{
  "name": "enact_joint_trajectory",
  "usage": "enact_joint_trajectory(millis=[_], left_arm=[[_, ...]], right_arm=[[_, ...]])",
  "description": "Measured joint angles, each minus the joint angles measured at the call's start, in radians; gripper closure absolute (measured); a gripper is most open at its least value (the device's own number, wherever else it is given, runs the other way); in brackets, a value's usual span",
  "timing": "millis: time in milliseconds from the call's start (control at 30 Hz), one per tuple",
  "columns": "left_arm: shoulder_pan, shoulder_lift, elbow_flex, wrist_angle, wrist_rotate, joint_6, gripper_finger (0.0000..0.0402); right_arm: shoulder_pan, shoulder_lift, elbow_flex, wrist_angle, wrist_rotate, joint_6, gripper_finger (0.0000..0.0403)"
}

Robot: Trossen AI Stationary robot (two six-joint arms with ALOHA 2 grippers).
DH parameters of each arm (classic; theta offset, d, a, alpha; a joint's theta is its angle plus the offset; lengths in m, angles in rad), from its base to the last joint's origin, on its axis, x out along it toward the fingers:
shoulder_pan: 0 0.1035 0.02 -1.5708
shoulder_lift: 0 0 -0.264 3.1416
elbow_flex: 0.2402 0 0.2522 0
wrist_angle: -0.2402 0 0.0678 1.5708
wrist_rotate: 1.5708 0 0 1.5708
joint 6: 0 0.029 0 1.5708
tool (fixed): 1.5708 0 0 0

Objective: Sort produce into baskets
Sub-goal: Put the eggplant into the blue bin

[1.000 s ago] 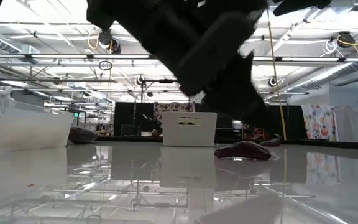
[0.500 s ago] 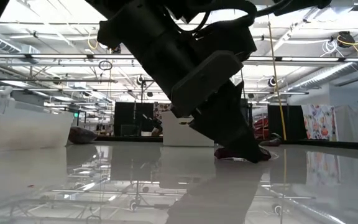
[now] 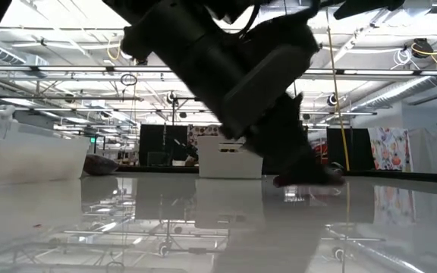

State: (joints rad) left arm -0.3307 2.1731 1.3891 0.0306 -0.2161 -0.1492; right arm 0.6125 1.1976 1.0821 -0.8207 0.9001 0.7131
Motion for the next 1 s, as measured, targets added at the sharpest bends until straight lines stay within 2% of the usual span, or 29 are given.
enact_joint_trajectory(millis=[167, 433, 600, 767, 1000], left_arm=[[-0.017, 0.000, 0.000, 0.155, 0.003, 0.006, 0.0337], [-0.031, 0.011, 0.015, 0.505, 0.053, 0.107, 0.0342], [0.006, 0.061, 0.097, 0.499, 0.082, 0.109, 0.0342], [0.034, 0.158, 0.255, 0.473, 0.161, 0.105, 0.0343], [0.047, 0.296, 0.500, 0.420, 0.208, 0.105, 0.0343]], right_arm=[[0.000, 0.000, 0.000, 0.000, 0.000, -0.015, 0.0151], [0.000, 0.000, 0.000, 0.000, 0.000, -0.018, 0.0151], [-0.001, 0.001, 0.001, 0.002, 0.010, -0.019, 0.0151], [-0.005, 0.001, 0.001, 0.002, 0.014, -0.026, 0.0151], [-0.005, 0.001, 0.001, 0.001, 0.015, -0.062, 0.0151]])
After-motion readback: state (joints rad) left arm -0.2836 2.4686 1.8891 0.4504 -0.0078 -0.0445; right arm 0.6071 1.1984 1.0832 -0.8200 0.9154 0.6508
